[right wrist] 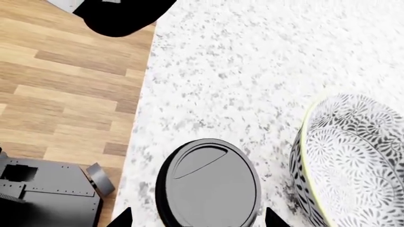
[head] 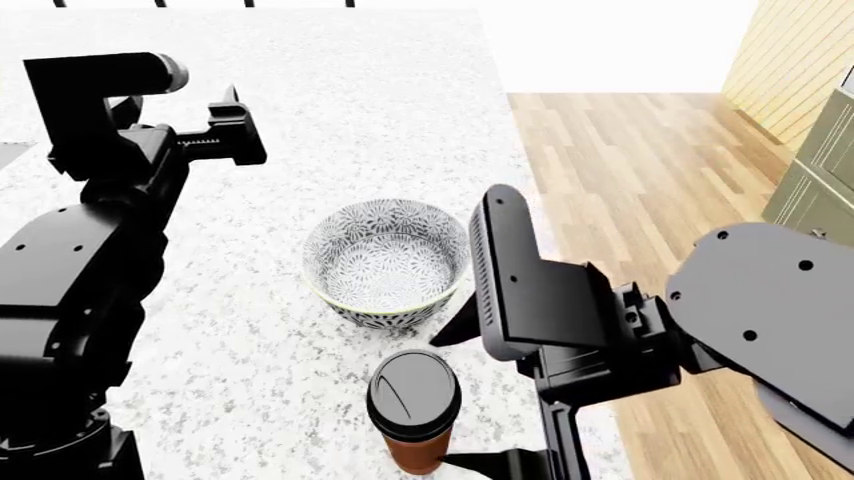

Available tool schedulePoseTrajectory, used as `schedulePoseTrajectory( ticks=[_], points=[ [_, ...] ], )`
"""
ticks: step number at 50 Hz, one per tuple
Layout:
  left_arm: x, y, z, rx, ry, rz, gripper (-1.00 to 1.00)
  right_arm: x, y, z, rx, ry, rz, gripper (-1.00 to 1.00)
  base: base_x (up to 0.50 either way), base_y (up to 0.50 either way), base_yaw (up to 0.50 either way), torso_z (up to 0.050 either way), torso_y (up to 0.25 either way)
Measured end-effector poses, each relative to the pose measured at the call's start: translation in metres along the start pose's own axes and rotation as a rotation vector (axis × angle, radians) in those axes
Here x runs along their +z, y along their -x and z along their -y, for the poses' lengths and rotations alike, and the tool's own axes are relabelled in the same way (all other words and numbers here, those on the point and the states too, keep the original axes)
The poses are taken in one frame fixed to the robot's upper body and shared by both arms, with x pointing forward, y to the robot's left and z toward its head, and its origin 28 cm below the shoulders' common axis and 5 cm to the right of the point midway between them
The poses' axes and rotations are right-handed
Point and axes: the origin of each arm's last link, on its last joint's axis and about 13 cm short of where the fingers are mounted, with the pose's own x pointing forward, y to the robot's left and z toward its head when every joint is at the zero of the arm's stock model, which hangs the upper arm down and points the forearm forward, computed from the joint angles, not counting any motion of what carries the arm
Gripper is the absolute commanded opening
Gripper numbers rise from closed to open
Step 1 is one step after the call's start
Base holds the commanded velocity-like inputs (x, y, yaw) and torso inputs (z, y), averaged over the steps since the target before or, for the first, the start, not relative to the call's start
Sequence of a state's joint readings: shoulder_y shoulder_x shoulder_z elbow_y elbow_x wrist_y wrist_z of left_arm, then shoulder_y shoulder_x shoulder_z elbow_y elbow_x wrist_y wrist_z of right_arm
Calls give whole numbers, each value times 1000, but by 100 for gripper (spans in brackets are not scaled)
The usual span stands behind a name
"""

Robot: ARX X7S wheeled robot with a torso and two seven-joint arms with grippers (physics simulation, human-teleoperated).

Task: Pick the bowl and cup and place them in the sink. Then turn on the water.

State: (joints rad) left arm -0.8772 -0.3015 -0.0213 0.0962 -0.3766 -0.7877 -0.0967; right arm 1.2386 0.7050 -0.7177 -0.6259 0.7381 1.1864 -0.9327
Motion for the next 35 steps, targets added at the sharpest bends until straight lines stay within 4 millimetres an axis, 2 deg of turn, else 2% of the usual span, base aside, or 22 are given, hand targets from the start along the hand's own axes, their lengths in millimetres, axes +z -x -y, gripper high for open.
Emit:
schedulePoseTrajectory(
  ticks=[35],
  points=[
    [-3, 0, -4, 15, 1, -4, 100, -3, -22, 14, 40, 11, 20, 100, 0, 0, 0, 0, 0]
  ],
)
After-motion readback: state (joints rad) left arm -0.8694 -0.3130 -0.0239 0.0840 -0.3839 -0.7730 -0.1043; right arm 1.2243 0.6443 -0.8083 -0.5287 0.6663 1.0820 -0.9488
